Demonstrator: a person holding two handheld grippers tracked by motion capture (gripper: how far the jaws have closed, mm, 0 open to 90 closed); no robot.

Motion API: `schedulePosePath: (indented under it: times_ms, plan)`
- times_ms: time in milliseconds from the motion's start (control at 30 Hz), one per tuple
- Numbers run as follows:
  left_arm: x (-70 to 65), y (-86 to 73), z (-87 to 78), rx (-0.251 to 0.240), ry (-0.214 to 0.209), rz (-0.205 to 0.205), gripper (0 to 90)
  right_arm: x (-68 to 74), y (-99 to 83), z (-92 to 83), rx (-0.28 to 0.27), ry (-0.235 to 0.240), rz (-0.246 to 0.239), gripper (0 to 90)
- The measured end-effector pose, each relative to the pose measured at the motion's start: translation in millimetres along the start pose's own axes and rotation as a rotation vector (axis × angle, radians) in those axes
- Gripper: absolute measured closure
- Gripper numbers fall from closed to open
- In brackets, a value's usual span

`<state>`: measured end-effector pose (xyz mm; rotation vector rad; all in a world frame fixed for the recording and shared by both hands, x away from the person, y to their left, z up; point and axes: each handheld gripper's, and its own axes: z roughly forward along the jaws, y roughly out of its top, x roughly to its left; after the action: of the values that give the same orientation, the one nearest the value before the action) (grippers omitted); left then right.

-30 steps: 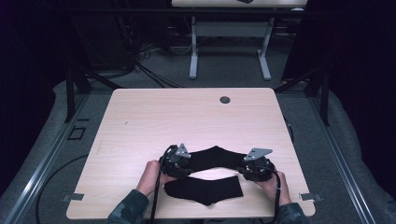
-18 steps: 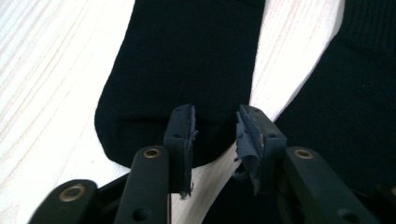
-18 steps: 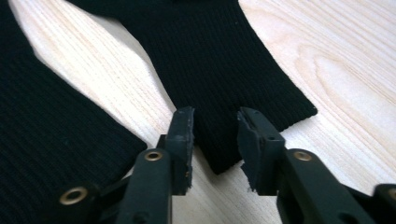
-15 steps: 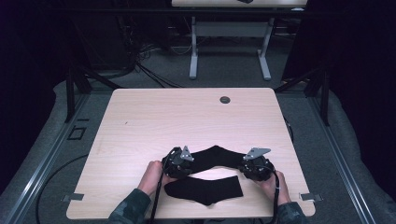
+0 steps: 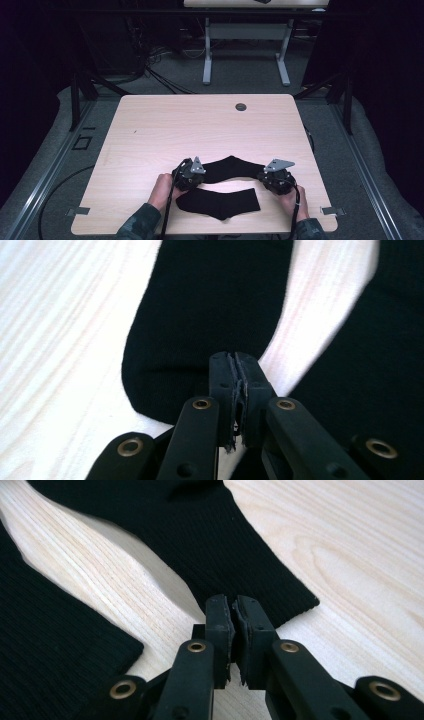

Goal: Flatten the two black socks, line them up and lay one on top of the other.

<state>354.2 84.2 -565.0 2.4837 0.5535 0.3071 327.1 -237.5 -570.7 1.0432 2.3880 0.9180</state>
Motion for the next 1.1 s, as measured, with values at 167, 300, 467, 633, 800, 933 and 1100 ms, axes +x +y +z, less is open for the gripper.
schedulePosePath:
  times_ms: [167,300,467,633,800,933,1100]
  plan:
    - [2.2,-1.2,-4.8,-0.039,0.013,-0.026,87.7,-2.5,5.8,-10.8,-0.043,0.006,0.004,85.1]
    - [3.6,0.6,-16.9,-0.085,0.024,-0.051,87.7,-4.2,10.6,-19.9,-0.071,0.005,0.011,85.1]
    - [6.7,1.5,-32.2,-0.121,0.041,-0.064,87.6,-4.8,16.9,-30.5,-0.098,0.025,0.017,85.1]
    - [8.8,0.8,-46.5,-0.156,0.054,-0.081,87.5,0.2,25.6,-37.8,-0.113,0.025,-0.005,85.2]
    - [7.1,-2.0,-55.7,-0.175,0.067,-0.090,87.4,4.8,31.4,-43.2,-0.121,0.033,-0.019,85.2]
    - [5.7,-5.2,-62.0,-0.176,0.068,-0.093,87.1,9.6,33.9,-47.9,-0.125,0.039,-0.032,85.1]
    - [3.3,-10.7,-65.7,-0.160,0.051,-0.091,86.9,15.1,34.1,-49.9,-0.111,0.059,-0.050,85.1]
